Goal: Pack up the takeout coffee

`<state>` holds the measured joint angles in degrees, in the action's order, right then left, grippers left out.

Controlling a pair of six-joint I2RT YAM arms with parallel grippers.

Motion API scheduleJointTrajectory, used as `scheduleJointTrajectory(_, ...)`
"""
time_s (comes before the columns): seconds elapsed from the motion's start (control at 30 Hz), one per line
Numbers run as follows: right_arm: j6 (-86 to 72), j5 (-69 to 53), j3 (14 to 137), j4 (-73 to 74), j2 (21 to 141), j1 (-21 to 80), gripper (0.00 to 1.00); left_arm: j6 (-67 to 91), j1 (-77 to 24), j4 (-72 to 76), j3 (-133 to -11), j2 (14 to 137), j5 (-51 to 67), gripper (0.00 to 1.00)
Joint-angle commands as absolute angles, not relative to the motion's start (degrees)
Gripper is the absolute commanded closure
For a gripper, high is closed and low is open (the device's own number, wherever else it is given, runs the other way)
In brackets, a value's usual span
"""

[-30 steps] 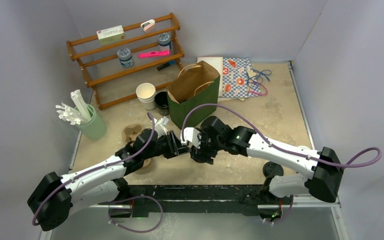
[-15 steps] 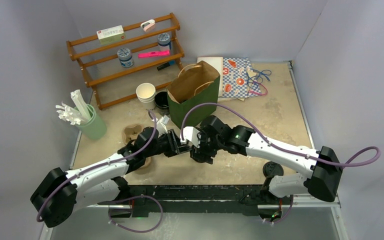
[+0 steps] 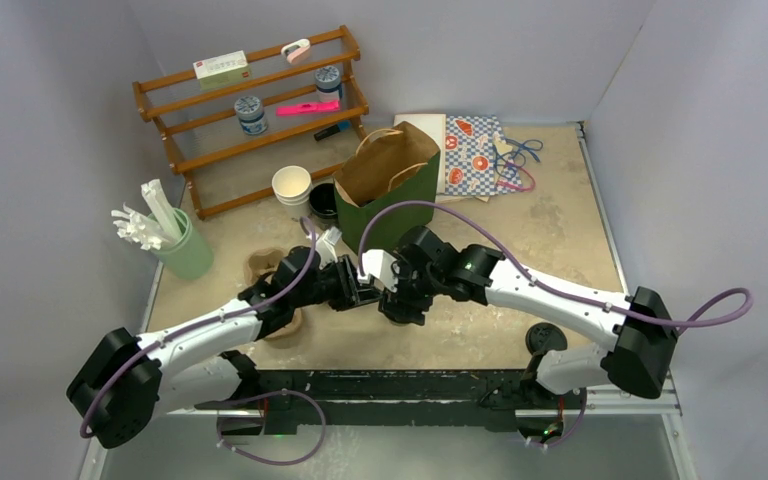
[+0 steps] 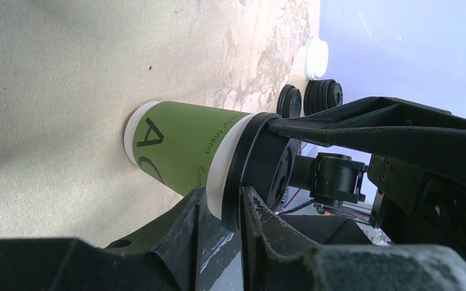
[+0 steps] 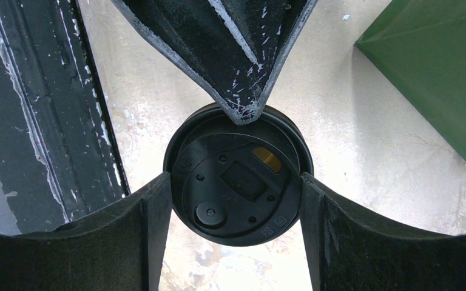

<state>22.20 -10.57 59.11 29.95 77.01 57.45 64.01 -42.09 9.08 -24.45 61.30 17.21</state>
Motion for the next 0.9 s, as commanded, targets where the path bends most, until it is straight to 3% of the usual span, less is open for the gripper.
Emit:
scheduleJointTrajectory(0.0, 23.5, -17.7, 57.7, 38.5, 80.8, 58.4, 0.49, 63.2, -41.7, 0.9, -24.6, 64.8, 16.4, 0.73)
scheduleJointTrajectory(0.3, 23.2, -19.2, 58.1, 39.7, 83.0, 58.4, 0.5, 64.3, -40.6, -3.5, -23.2, 66.4, 18.0, 0.73)
scheduleJointTrajectory(0.87, 21.3, -20.2, 58.5, 41.2, 86.2, 58.4, 0.48, 68.5, -40.5, 4.3, -16.2, 70.1, 21.5, 0.73)
